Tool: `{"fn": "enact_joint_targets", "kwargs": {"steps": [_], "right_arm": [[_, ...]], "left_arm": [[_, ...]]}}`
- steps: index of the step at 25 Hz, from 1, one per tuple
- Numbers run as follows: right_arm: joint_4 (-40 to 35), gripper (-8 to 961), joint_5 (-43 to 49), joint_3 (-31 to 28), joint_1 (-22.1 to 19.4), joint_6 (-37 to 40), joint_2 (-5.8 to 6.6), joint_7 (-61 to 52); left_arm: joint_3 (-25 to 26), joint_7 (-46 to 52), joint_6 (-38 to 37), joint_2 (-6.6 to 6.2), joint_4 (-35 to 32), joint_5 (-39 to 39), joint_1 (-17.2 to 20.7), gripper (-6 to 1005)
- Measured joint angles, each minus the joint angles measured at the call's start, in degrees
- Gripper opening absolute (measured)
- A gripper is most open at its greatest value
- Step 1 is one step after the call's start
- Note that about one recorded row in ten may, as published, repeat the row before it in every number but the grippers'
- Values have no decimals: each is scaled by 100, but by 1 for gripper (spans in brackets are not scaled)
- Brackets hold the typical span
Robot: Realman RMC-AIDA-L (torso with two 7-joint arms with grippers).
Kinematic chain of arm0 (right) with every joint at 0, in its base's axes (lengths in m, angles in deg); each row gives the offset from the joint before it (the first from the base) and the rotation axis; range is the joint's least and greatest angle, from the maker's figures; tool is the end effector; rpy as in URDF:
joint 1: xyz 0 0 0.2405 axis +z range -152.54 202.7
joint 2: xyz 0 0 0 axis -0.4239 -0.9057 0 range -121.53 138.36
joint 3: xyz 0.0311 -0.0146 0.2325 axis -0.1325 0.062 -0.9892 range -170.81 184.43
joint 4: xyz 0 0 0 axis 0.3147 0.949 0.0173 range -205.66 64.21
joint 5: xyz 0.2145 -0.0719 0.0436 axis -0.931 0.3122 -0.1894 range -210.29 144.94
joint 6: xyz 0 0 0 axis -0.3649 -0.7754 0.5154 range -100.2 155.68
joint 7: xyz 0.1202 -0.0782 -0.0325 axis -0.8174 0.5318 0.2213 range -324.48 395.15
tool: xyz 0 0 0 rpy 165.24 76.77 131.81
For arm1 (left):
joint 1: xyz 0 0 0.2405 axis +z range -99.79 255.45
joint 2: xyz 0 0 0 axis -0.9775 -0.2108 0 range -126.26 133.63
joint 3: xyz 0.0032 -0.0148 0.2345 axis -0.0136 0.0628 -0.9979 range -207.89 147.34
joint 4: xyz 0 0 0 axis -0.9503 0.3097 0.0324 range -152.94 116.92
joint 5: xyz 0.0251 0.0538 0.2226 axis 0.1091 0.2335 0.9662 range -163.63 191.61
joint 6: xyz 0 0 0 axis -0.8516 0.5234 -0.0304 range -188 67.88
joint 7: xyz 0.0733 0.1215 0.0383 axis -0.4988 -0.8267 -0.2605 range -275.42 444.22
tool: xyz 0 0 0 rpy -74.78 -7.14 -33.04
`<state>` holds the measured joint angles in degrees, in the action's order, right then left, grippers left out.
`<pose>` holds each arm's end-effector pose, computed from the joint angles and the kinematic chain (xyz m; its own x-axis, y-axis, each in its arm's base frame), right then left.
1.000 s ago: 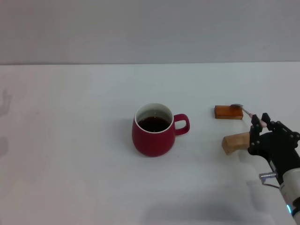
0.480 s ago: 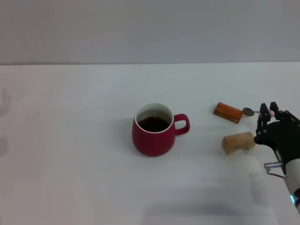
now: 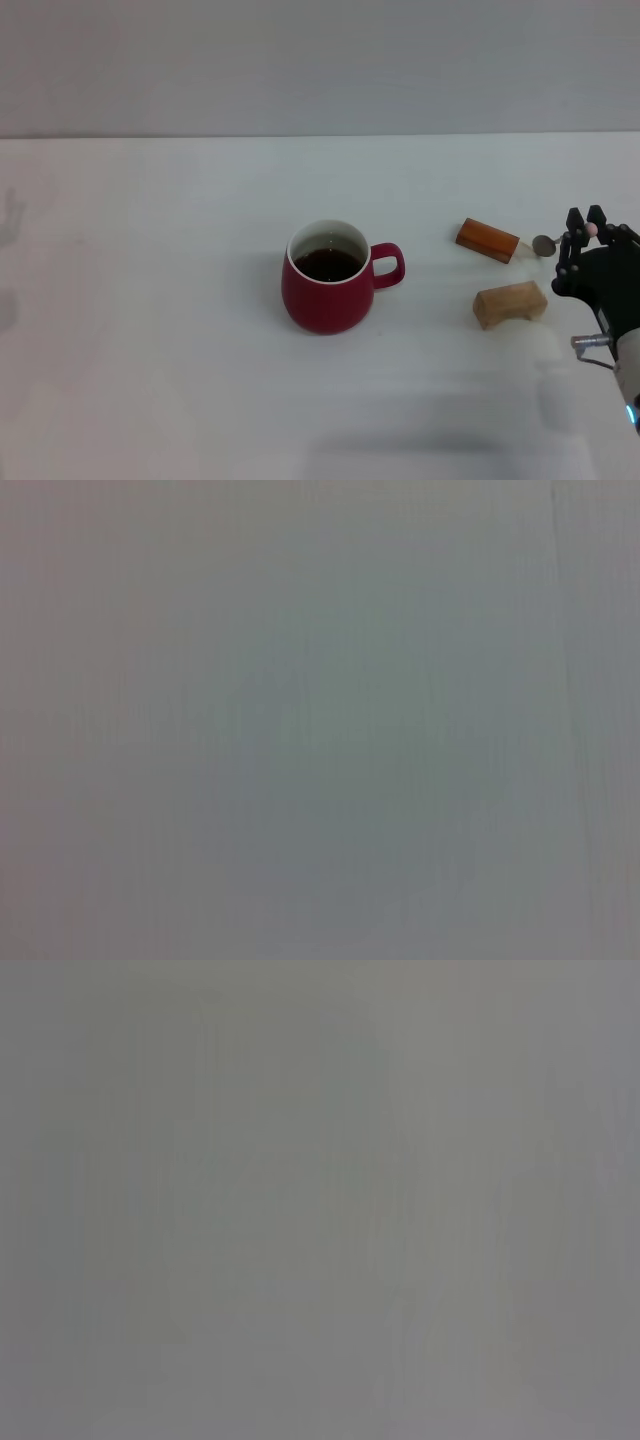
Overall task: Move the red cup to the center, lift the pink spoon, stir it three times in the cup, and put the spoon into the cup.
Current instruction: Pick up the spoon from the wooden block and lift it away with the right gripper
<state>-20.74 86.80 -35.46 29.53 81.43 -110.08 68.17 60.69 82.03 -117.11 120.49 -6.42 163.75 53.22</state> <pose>0.2593 0.2861 -0.0691 0.7956 -0.0226 -0.6054 -0.6048 -0.0868 -0.7916 -0.3776 0.3552 0.0651 0.7750 -0.0163 0.6317 0.6126 0.2644 -0.7448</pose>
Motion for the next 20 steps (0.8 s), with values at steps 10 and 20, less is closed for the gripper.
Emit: {"fn": "enact_joint_targets", "kwargs": {"steps": [10,20], "right_arm": [[280,136,-2,-298,-169,4,-9,162],[549,135,15,-426,-259,4,1,310]], "left_arm": [[0,0,2,0,-2,0,-9,846],[0,0,7,8,-7,0,-5,847]]}}
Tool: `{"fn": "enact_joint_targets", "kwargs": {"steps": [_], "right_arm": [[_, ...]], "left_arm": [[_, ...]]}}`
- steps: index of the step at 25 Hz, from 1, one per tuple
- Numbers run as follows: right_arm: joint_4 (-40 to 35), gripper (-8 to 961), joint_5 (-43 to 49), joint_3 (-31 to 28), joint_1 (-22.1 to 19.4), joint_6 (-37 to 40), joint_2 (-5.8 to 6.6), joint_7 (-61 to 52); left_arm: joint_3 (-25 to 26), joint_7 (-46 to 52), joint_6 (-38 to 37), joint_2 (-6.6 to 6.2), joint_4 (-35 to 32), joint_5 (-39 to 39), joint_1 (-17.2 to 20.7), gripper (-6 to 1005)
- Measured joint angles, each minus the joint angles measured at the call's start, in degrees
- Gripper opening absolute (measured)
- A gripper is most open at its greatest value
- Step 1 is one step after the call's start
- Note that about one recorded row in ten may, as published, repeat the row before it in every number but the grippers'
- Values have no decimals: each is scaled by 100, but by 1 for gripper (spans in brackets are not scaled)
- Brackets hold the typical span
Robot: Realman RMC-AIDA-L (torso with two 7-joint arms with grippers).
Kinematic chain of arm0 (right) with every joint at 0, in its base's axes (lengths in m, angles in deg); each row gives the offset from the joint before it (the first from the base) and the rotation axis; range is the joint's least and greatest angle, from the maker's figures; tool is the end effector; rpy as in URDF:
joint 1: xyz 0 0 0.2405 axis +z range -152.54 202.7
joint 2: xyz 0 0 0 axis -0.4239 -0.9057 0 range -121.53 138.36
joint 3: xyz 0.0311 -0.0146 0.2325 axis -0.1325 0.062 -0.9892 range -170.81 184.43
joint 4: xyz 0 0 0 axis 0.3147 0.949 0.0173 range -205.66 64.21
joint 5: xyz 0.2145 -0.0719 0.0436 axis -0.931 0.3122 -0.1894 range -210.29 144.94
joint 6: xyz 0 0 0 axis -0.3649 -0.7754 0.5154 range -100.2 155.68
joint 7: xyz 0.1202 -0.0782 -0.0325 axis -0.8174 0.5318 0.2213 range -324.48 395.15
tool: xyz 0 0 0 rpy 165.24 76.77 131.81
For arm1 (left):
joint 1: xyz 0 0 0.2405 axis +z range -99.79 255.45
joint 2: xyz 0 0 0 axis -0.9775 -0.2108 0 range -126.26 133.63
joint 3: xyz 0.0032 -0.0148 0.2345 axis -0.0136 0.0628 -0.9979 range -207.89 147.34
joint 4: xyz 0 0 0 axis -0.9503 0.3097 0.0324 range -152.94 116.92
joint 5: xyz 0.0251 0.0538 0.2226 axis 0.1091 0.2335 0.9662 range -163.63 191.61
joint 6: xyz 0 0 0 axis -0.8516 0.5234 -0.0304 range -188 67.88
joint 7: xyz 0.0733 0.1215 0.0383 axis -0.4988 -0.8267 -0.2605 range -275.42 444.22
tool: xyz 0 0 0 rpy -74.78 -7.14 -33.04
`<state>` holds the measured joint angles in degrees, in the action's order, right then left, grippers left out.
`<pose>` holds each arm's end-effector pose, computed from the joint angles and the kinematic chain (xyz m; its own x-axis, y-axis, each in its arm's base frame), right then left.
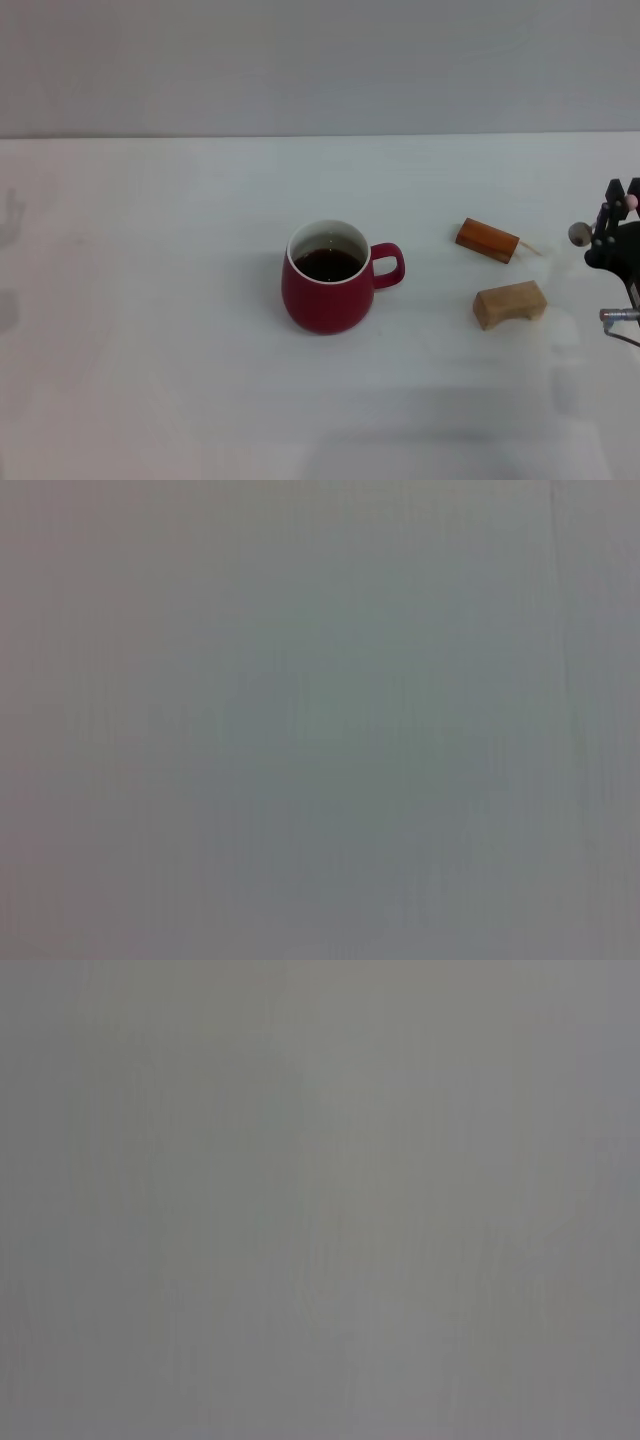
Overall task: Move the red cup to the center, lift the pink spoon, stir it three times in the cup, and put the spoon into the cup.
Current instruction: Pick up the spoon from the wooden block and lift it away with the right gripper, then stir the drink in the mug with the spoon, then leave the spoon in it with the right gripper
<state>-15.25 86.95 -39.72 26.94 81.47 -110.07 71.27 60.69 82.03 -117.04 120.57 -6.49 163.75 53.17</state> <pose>0.2518 0.2931 -0.0467 0.7846 0.0217 -0.6197 -0.6198 -0.0013 -0.7848 -0.3775 0.3552 0.0642 0.7742 -0.0142 0.6328 0.6134 0.2637 -0.7445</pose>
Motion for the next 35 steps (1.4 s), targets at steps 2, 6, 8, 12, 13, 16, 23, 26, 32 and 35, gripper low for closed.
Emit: {"fn": "enact_joint_targets", "kwargs": {"steps": [2,6,8,12,13,16,23,26,32,35], "right_arm": [[79,135,2,-2,1,0,1,67],[329,135,3,-9,1,-14,0,395],[475,134,3,-35,0,-67,2,448],[765,134,11,-106,6,-268,4,586],[855,134,12,-115,9,-335,4,670],[1183,134,16,-149,-7,-604,7,890],[2117,135,31,-226,-95,-1391,145,1183],[2562,134,57,-307,-168,-1819,204,1348],[3417,134,88,-797,-379,-3211,76,1903],[3745,134,100,-1049,-403,-3902,41,1920]], "left_arm": [[0,1,8,2,-7,0,-6,847],[0,3,13,11,-3,0,-9,847],[0,13,18,10,2,0,-10,847],[0,13,31,14,8,0,-17,847],[0,9,57,23,23,0,-27,847],[0,7,76,27,35,0,-29,847],[0,10,82,34,34,1,-30,847],[11,22,83,36,31,0,-30,847],[65,30,83,36,35,-9,-22,847],[85,33,83,40,36,-10,-21,846]]}}
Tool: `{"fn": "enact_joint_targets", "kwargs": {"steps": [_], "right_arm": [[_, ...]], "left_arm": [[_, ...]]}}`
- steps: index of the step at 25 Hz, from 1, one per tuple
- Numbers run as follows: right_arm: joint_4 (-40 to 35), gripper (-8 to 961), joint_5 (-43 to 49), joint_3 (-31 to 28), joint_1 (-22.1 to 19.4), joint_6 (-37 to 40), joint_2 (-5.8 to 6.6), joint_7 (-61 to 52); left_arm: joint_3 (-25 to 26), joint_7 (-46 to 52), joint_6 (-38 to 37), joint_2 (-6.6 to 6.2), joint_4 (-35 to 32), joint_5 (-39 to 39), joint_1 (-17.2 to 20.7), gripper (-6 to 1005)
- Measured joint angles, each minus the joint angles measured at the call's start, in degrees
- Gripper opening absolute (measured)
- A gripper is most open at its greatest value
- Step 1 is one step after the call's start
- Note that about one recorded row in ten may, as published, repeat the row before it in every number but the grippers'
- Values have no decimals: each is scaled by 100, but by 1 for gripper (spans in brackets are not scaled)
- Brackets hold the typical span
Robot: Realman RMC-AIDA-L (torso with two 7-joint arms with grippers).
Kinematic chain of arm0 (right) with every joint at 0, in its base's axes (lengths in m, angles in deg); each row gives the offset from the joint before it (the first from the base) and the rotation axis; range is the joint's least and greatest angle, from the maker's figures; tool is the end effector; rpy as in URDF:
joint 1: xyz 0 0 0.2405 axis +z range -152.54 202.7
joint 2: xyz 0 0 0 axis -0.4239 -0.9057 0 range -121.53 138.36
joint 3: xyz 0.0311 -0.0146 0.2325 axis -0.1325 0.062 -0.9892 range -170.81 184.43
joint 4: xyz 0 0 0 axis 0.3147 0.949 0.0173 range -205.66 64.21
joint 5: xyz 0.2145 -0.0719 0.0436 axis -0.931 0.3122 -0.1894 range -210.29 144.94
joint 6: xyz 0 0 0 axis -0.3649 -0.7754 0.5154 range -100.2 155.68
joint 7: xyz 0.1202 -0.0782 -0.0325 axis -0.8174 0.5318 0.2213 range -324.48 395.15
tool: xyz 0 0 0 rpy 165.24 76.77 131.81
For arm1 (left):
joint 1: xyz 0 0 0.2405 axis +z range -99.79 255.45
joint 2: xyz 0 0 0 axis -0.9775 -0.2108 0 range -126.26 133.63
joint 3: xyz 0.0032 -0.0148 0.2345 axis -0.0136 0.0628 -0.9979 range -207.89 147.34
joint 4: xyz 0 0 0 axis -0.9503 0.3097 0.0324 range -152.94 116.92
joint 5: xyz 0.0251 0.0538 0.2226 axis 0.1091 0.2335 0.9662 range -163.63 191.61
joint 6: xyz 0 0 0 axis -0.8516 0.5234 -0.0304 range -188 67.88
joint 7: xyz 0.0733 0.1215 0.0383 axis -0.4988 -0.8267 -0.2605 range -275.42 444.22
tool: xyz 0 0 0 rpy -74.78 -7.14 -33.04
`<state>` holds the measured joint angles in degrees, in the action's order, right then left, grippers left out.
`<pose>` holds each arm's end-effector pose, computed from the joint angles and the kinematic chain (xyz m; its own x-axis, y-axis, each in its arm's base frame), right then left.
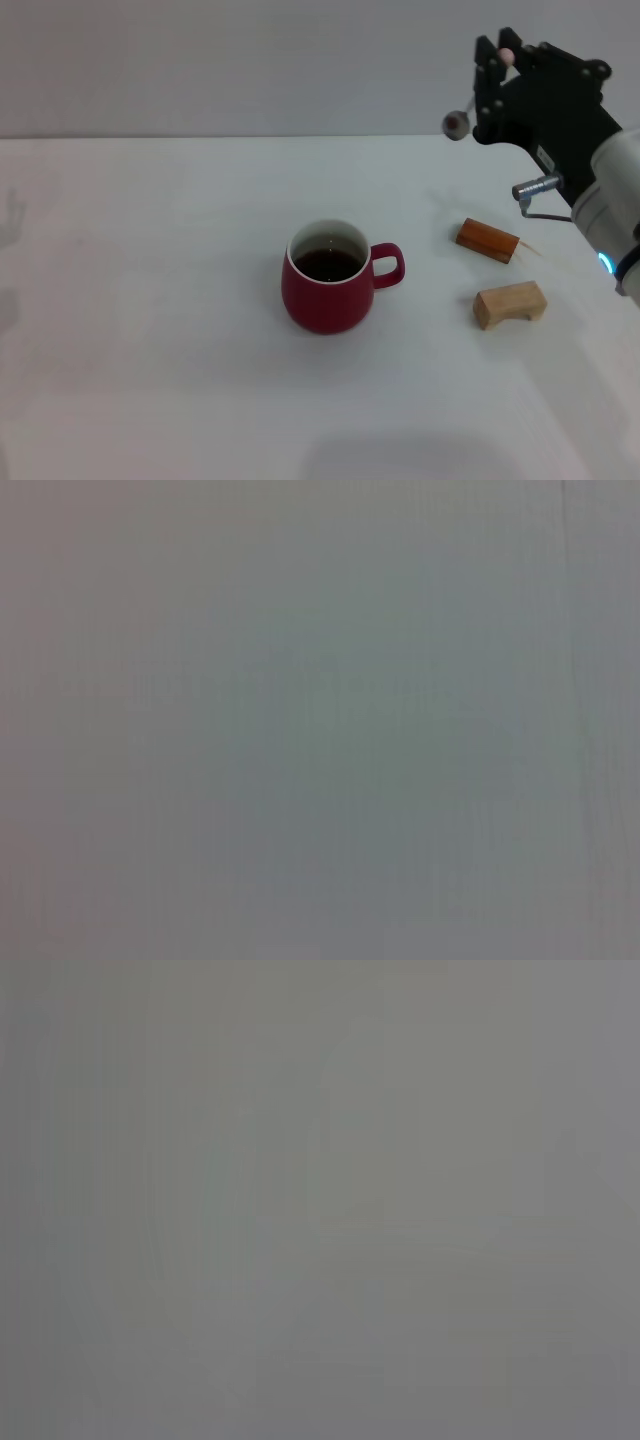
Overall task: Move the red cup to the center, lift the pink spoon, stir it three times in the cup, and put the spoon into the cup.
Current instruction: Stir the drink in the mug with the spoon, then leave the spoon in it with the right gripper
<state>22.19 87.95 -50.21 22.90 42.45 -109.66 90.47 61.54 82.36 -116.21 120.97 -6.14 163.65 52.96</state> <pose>0.1039 0.3251 -0.0066 0.7955 0.1021 -0.5973 -0.5366 -0.3393 -0.7726 -0.3767 0.3568 0.0621 0.7593 -0.0113 0.6506 0.6285 0.2716 -0.7288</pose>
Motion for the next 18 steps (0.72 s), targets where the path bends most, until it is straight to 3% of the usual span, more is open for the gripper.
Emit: {"fn": "enact_joint_targets", "kwargs": {"steps": [10,18], "right_arm": [[826,135,21,-715,75,-2107,-73,-44],[1049,135,22,-1213,415,-3412,-75,-413]], "left_arm": [[11,7,-1,30,0,1,-6,846],[12,19,-1,39,4,0,-14,846]]}}
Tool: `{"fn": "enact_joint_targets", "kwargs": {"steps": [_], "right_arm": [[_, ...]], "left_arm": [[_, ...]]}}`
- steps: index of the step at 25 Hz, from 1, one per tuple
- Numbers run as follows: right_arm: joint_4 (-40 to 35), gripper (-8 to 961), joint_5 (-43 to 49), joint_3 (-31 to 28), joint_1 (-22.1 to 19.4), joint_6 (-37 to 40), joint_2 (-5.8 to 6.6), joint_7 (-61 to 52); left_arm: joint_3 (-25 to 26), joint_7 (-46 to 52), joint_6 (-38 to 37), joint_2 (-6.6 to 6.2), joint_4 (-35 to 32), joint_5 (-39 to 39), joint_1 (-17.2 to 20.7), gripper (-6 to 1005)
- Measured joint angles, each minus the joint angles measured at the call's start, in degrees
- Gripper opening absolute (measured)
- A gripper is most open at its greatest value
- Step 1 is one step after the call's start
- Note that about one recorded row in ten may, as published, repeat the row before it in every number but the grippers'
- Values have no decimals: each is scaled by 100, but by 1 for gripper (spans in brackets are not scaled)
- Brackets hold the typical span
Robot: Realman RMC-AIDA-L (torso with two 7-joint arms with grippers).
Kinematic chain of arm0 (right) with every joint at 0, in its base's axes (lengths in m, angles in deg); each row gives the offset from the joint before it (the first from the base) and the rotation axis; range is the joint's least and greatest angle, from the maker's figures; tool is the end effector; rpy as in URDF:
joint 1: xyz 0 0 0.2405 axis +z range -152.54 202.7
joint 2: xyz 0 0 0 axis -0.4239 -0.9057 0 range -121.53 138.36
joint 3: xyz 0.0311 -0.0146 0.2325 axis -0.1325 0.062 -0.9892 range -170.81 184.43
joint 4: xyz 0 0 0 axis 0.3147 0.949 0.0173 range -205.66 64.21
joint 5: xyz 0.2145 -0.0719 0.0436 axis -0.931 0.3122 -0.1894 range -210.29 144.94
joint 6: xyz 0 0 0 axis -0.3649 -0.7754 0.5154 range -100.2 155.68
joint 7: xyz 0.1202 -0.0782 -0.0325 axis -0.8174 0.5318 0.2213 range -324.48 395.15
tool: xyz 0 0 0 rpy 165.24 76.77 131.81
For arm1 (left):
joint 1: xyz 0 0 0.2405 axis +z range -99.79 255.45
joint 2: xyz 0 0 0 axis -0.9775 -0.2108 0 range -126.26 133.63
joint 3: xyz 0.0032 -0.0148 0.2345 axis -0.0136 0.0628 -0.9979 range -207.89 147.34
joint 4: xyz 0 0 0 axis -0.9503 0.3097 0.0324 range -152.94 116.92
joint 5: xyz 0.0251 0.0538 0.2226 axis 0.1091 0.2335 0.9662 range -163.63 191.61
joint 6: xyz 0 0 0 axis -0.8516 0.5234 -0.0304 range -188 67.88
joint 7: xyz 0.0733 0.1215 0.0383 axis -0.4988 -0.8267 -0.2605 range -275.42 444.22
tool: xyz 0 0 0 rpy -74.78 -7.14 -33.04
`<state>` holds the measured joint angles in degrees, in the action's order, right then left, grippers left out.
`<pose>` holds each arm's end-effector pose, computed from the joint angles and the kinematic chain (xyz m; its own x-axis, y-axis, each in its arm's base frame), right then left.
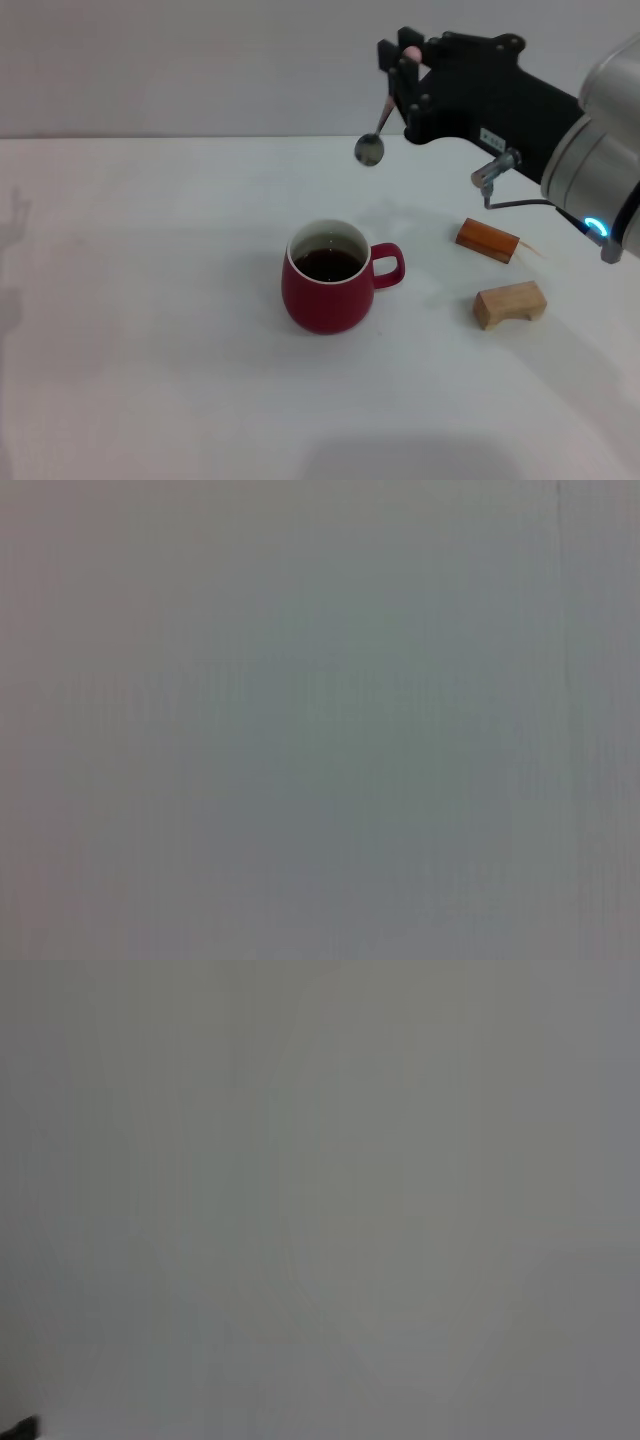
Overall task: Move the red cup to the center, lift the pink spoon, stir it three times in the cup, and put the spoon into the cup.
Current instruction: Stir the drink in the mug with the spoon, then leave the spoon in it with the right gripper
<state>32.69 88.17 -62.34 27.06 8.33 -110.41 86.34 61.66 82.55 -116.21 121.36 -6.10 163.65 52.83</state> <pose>0.0594 0.3282 0.0087 0.8168 0.0093 -0.5768 -0.4455 -0.6250 -0.6410 -0.3748 0.3572 0.0592 0.7526 -0.0131 0.6584 0.6367 0.2697 -0.7224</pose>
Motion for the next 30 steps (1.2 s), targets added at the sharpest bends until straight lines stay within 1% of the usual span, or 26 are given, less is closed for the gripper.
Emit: {"fn": "enact_joint_targets", "kwargs": {"steps": [9,17,25,30], "right_arm": [[-150,135,-47,-359,449,-973,3,-99],[-273,134,-79,-540,724,-1460,1,-192],[-638,135,-126,-666,1027,-1760,0,-252],[-919,134,-168,-740,1301,-1961,1,-319]], "left_arm": [[0,3,7,10,4,1,-5,846],[0,10,9,16,-4,1,-27,846],[0,10,9,18,-19,0,-23,847],[-1,10,8,18,-12,1,-19,846]]}}
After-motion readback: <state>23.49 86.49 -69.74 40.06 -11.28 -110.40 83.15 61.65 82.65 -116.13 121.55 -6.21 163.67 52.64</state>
